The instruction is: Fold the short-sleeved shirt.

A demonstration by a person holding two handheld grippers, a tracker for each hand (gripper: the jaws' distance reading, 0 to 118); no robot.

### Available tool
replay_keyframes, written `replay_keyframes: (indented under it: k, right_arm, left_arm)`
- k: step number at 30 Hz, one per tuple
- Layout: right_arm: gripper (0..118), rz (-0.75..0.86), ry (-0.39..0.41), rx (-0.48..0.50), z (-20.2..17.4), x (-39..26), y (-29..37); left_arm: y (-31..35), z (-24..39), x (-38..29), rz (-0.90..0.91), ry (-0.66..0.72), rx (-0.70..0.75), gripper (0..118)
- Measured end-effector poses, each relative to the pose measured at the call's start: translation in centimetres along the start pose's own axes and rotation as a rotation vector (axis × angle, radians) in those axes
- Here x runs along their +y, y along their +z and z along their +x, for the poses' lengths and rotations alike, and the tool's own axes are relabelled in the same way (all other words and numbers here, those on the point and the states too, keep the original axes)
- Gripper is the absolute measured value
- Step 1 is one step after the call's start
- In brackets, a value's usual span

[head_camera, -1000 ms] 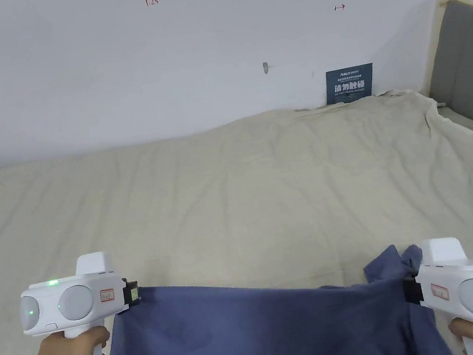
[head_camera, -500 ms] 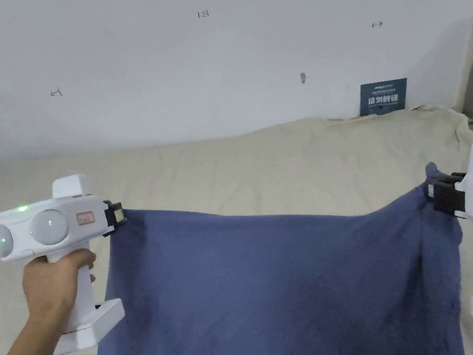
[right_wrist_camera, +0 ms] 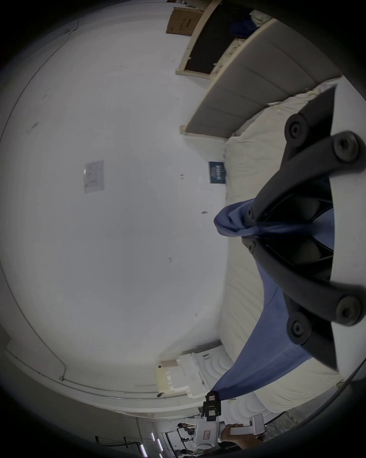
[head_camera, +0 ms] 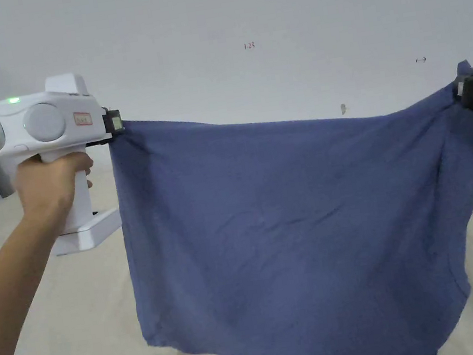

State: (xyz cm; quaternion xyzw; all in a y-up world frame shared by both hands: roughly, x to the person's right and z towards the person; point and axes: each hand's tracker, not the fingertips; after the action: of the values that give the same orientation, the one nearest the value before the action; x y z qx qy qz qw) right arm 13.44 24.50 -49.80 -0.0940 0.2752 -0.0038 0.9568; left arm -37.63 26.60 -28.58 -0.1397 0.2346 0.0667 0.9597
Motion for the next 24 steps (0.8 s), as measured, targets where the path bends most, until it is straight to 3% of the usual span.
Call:
replay_keyframes:
  k: [13,18,24]
  right_arm:
    - [4,0.151,0.077,-0.026,-0.2,11.1,-3.8]
    - [4,0.130,0.094,-0.023,0.8,8.2,-5.7]
    - [4,-0.015,0.053,-0.016,3.0,-0.9,-9.4]
  left_arm:
    - [-2.6,2.1,8.3,0.116,-0.069,0.026,0]
    - [-6.0,2.3,5.5,0.076,-0.092,0.019,0]
    - [-11.4,2.0,-2.9,-0.057,-0.089,0.018,0]
